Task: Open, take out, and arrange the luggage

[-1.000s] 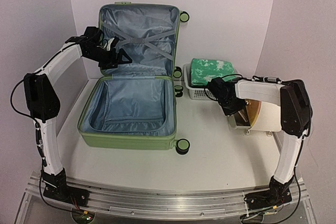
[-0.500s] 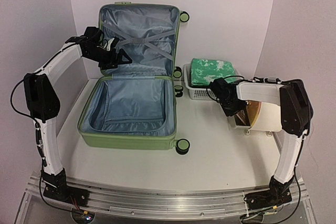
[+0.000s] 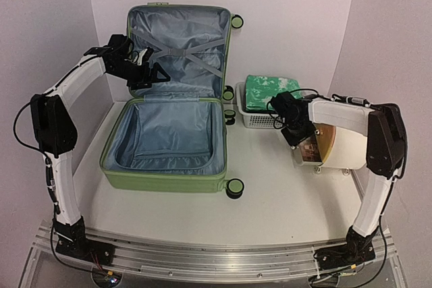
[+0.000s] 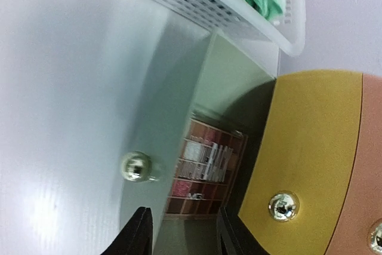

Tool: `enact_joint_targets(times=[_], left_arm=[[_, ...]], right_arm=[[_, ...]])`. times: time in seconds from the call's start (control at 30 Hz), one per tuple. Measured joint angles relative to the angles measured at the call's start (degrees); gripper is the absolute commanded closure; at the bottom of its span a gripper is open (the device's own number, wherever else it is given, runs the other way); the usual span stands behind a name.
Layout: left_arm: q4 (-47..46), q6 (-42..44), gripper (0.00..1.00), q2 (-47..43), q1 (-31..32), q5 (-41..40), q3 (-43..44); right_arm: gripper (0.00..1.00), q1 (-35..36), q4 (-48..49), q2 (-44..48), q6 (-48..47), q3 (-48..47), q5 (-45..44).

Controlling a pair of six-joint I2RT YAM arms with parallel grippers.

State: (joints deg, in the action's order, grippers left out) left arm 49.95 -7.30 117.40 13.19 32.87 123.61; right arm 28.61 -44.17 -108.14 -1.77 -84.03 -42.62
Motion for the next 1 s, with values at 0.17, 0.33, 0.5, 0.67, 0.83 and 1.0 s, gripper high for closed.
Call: enact_joint_targets(times=[0.17, 0.33, 0.5, 0.67, 0.83, 1.0], left_arm=[[0.0, 0.0, 0.0, 0.0, 0.0, 0.2, 0.0], [0.0, 0.0, 0.0, 0.0, 0.0, 0.2, -0.1], [0.0, 0.0, 0.01, 0.0, 0.0, 0.5, -0.7], [0.0, 0.0, 0.0, 0.0, 0.0, 0.6, -1.1], [0.0, 0.0, 0.0, 0.0, 0.0, 0.6, -1.2], [0.0, 0.0, 0.01, 0.0, 0.0, 0.5, -1.2]], right_arm=[[0.55, 6.2, 1.6, -2.1, -5.6, -2.6, 1.1], [0.51, 8.9, 2.8, -11.0, -12.9, -3.7, -3.1], [0.55, 5.1, 2.8, -19.1, -19.2, -4.2, -9.8], [0.6, 2.2, 3.7, -19.7, -22.4, -4.1, -13.0], [0.66, 1.0, 5.4, -19.6, -23.7, -2.8, -14.7], [0.65, -0.4, 6.3, -17.3, -23.9, 1.7, -15.8]])
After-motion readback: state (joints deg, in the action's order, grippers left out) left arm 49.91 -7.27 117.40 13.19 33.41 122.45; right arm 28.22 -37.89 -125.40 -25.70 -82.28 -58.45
